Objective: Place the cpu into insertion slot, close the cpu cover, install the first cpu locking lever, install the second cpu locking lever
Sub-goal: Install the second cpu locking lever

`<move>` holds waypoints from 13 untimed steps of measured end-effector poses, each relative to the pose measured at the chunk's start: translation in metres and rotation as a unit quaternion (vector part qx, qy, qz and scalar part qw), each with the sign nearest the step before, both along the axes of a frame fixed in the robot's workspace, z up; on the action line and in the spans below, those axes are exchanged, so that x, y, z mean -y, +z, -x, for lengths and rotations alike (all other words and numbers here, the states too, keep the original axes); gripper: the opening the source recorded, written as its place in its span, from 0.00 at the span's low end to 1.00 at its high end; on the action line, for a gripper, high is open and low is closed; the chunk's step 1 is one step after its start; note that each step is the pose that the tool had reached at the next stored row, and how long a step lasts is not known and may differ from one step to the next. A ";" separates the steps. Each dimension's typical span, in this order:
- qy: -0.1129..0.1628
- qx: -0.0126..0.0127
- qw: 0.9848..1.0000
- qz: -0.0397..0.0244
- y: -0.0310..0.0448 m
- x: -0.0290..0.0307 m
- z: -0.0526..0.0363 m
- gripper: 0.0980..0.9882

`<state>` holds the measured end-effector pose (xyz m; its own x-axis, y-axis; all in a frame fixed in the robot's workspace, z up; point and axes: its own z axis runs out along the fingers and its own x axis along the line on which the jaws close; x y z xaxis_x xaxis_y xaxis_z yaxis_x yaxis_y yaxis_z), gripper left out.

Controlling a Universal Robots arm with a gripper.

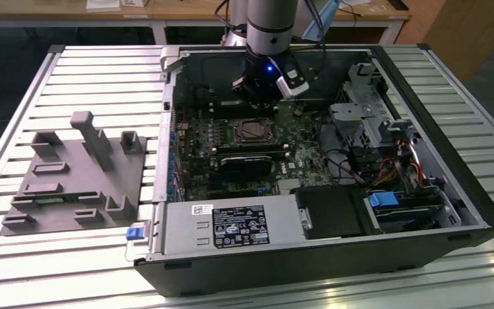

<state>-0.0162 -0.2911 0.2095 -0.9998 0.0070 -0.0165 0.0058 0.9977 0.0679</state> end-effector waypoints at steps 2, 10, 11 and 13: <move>0.000 0.000 1.000 0.000 0.0000 0.0009 0.0000 0.01; 0.000 0.000 1.000 0.000 0.0000 0.0088 0.0002 0.01; 0.000 0.000 1.000 0.000 0.0000 0.0110 0.0002 0.01; 0.000 0.000 1.000 0.000 0.0000 0.0145 0.0001 0.01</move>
